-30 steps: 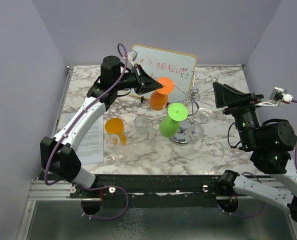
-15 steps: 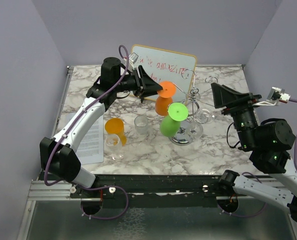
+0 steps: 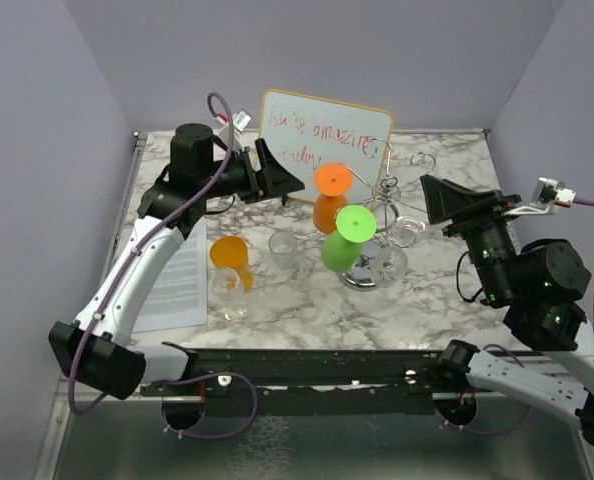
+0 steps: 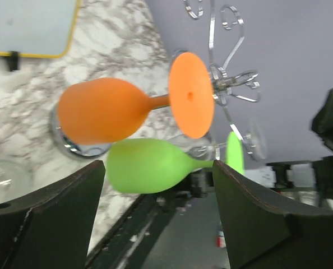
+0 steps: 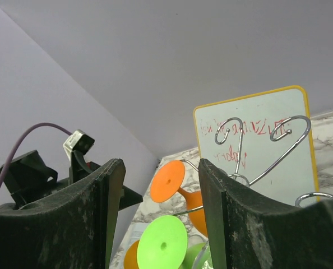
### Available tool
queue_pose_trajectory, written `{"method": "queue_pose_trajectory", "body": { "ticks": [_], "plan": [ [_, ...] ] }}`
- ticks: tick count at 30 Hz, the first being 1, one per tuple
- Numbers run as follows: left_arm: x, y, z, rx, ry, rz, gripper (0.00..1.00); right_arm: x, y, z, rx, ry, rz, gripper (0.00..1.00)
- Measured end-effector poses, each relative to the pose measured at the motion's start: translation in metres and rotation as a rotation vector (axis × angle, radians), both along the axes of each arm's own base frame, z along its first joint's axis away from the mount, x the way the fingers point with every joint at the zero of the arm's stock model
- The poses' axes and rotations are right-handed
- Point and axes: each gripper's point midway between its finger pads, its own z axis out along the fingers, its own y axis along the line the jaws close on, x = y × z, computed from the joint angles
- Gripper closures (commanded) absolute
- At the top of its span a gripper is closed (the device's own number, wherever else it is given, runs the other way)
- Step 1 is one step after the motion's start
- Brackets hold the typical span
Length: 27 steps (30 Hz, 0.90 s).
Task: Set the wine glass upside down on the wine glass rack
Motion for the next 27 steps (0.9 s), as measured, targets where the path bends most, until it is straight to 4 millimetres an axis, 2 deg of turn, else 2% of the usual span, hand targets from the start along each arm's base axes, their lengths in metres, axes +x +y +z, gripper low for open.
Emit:
{"method": "queue_pose_trajectory", "body": {
  "ticks": [3,6,12,15,18,21,27],
  "plan": [
    [-0.004,0.016,-0.016,0.088,-0.045,0.058,0.14,-0.002,-0.003,-0.001,0.002,0.005,0.002,0.4],
    [-0.008,0.038,-0.041,0.221,-0.068,0.128,0.13,-0.003,-0.004,-0.004,-0.001,0.015,0.004,0.4],
    [-0.013,0.091,-0.082,0.518,-0.066,0.277,0.3,-0.002,-0.002,-0.012,-0.017,0.04,0.007,0.4],
    [-0.017,0.109,-0.1,0.628,-0.03,0.301,0.4,-0.001,0.0,-0.014,-0.02,0.046,0.008,0.4],
    [-0.024,0.119,-0.12,0.698,0.013,0.292,0.41,0.002,0.005,-0.017,-0.034,0.057,0.008,0.4],
    [-0.031,0.123,-0.138,0.745,0.064,0.266,0.37,0.005,0.009,-0.021,-0.047,0.069,0.009,0.4],
    [-0.034,0.122,-0.161,0.784,0.123,0.216,0.36,0.006,0.01,-0.024,-0.054,0.075,0.009,0.4]
  ]
}}
